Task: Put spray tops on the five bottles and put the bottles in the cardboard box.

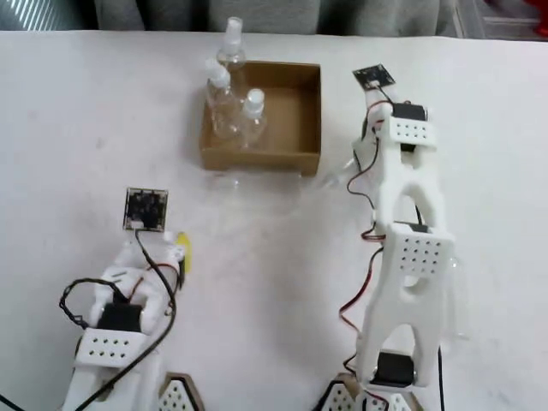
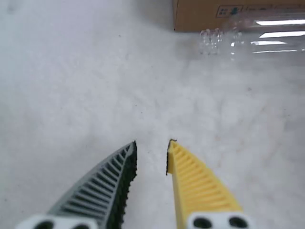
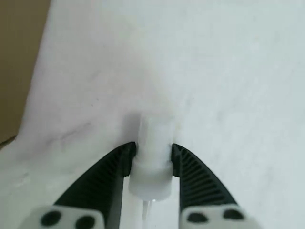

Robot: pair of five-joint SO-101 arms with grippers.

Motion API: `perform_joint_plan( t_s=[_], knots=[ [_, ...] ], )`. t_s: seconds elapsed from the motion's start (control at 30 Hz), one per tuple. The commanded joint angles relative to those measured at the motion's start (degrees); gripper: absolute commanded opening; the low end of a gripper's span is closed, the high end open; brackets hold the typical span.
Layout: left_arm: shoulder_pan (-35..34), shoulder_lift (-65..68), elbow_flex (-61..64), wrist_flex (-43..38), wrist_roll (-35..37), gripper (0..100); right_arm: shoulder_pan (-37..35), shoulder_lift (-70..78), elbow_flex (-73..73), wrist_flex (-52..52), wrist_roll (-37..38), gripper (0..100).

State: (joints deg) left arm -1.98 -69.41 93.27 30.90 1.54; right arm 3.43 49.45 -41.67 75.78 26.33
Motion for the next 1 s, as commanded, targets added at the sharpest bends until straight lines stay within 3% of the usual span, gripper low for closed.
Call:
perform_joint_plan(
  t_s=[0.0,0.13,0.27,0.63,0.97],
  knots=[
    [-0.22,-1.19,-2.46,-0.09,0.26,13,0.40,-1.10,-8.70,9.01,-0.70,1.5],
    [-0.31,-1.19,-2.46,-0.09,0.26,13,0.31,-1.10,-20.48,22.46,-7.47,1.6],
    [-0.40,-1.19,-2.46,0.18,0.26,13,0.84,-4.53,-21.54,23.69,-11.43,1.5],
    [-0.40,-1.19,-2.46,0.26,0.26,13,-3.03,-31.78,9.76,23.43,-17.58,1.5],
    [-2.24,-1.19,-2.99,1.76,0.35,13,-21.41,-54.02,31.91,21.32,-35.52,1.8]
  ],
)
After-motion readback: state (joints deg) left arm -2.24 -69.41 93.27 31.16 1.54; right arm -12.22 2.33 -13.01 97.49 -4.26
